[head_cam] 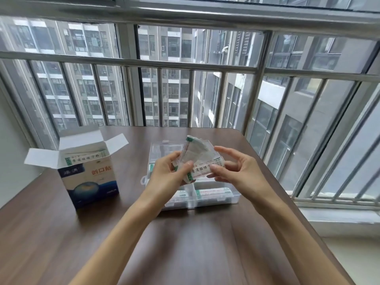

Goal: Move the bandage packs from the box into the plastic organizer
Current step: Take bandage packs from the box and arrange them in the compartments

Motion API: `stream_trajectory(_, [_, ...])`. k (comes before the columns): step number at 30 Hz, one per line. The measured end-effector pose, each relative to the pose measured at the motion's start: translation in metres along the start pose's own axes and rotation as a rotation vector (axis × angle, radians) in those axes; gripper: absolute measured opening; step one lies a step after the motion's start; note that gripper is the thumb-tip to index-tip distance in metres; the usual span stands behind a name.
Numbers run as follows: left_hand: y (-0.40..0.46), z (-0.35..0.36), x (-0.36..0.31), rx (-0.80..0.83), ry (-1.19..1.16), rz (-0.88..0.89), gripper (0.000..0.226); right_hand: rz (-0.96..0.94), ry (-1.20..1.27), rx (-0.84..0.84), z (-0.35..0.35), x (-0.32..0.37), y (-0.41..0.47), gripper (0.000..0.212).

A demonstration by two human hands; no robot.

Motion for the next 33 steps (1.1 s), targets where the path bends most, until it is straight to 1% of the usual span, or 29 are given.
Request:
stream_trajectory(2, [0.001, -0.005, -0.001, -0.025, 0.002, 0.018, 0.018, -0.022, -0.069, -0.032, -0.01, 0.005, -0.001, 0.029])
stream_trajectory(4, [0.002, -0.013, -0.004, -0.07, -0.012, 0.04, 0.019, -0.039, -0.229, -0.115, -0.026, 0.007, 0.0, 0.017])
stream_trajectory(5, [0.002, -0.017, -0.005, -0.09, -0.014, 0.05, 0.019, -0.034, -0.331, -0.141, -0.031, 0.005, 0.001, 0.014])
stream_trajectory(7, [0.003, -0.022, -0.006, -0.111, -0.006, 0.061, 0.017, 0.001, -0.474, -0.123, -0.031, -0.004, 0.003, 0.011])
stream_trajectory(9, [0.002, -0.022, -0.006, -0.117, -0.011, 0.059, 0.016, 0.025, -0.552, -0.078, -0.025, -0.013, 0.004, 0.008])
stream_trajectory(12, [0.001, -0.019, -0.004, -0.102, -0.029, 0.044, 0.016, 0.009, -0.615, -0.033, -0.016, -0.015, 0.003, 0.006])
stream_trajectory(15, [0.0, -0.016, 0.0, -0.082, -0.077, 0.002, 0.016, -0.018, -0.753, -0.043, -0.009, -0.011, 0.004, 0.004])
stream_trajectory(18, [-0.002, -0.013, 0.004, -0.075, -0.133, -0.049, 0.016, -0.04, -0.868, -0.07, -0.008, -0.007, 0.009, 0.013])
stream_trajectory(19, [-0.002, -0.012, 0.006, -0.076, -0.147, -0.063, 0.016, -0.049, -0.855, -0.093, -0.01, -0.005, 0.009, 0.018])
stream_trajectory(20, [-0.003, -0.011, 0.007, -0.075, -0.163, -0.076, 0.017, -0.058, -0.791, -0.123, -0.013, 0.0, 0.008, 0.023])
stream_trajectory(22, [-0.004, -0.006, 0.008, -0.063, -0.187, -0.103, 0.017, -0.008, -0.482, -0.118, -0.013, 0.002, 0.004, 0.039])
stream_trajectory(23, [-0.005, -0.002, 0.009, -0.047, -0.18, -0.111, 0.02, 0.068, -0.291, -0.079, -0.009, -0.005, 0.004, 0.046])
stream_trajectory(24, [-0.006, 0.002, 0.009, -0.025, -0.169, -0.116, 0.023, 0.13, -0.153, -0.057, -0.005, -0.011, 0.004, 0.049])
stream_trajectory(25, [-0.007, 0.005, 0.008, -0.003, -0.163, -0.113, 0.022, 0.156, -0.086, -0.063, -0.004, -0.015, 0.004, 0.045])
stream_trajectory(28, [-0.009, 0.01, 0.001, 0.031, -0.146, -0.085, 0.016, 0.115, -0.035, -0.115, -0.005, -0.014, 0.001, 0.019])
stream_trajectory(30, [-0.008, 0.01, -0.002, 0.031, -0.139, -0.074, 0.014, 0.103, 0.032, -0.129, -0.009, -0.013, -0.001, 0.015])
stream_trajectory(33, [-0.008, 0.011, -0.003, 0.024, -0.137, -0.065, 0.017, 0.078, 0.063, -0.144, -0.016, -0.008, -0.003, 0.016])
Point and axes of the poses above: each hand's wrist, its own y-axis towards the middle knuckle, its own z-axis out of the palm, x = y × z, the point moved 10 cm from there along y, towards the middle knuckle, and after that the axes turned 10 degrees about z, right-handed, at the moved point
